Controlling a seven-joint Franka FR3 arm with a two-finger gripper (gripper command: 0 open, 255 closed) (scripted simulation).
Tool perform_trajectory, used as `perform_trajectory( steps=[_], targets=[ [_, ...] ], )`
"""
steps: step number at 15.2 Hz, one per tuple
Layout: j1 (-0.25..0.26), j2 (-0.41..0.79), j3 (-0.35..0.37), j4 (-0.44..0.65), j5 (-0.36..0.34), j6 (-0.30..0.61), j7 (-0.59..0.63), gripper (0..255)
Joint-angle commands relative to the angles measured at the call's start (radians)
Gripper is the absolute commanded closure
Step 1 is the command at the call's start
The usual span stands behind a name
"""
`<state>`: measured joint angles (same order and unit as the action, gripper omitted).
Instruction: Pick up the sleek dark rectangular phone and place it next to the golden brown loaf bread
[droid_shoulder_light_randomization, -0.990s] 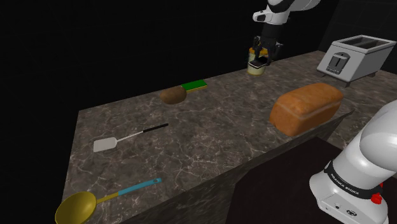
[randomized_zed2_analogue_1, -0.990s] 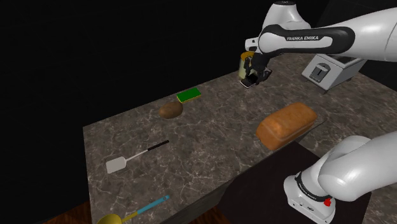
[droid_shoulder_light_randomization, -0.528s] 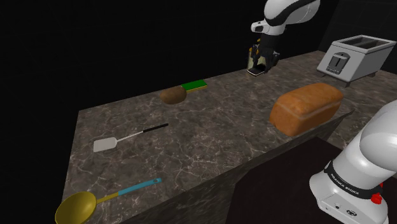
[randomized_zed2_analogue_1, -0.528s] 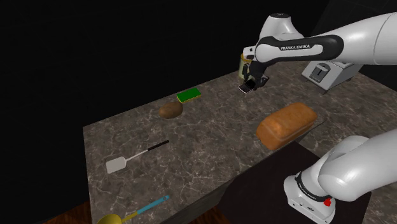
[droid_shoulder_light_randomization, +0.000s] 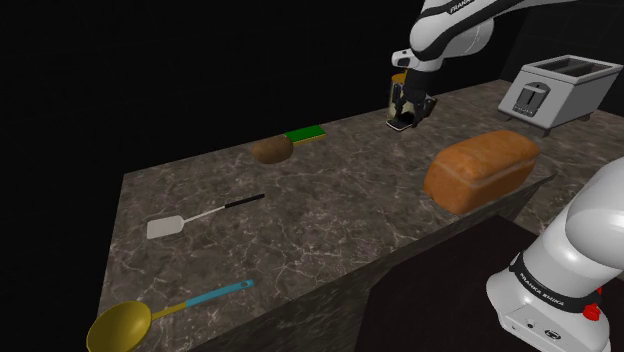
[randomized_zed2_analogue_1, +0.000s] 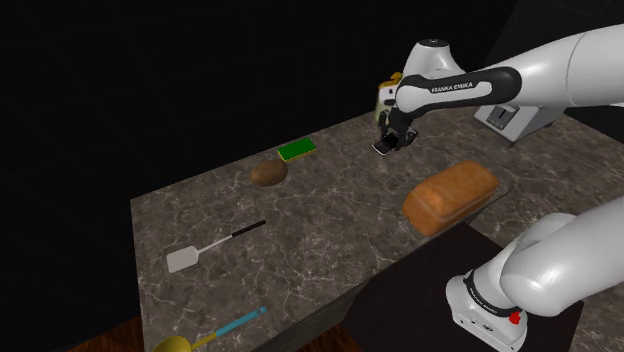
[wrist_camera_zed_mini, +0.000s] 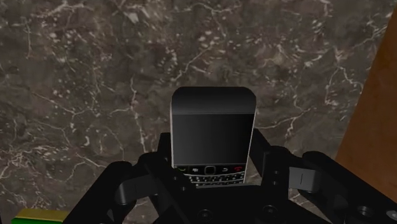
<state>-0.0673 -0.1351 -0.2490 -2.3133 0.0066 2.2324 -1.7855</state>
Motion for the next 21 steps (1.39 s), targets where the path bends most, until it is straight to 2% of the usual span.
perform_trajectory(
  steps=[1,16,21],
  targets=[
    [0.000,0.014,-0.002,-0.017,0.004,0.031,-0.005,255],
    [0.004,0.147,-0.007,-0.094,0.060,0.236,-0.051,255],
    [0.004,0.147,-0.006,-0.094,0.060,0.236,-0.051,255]
  ],
)
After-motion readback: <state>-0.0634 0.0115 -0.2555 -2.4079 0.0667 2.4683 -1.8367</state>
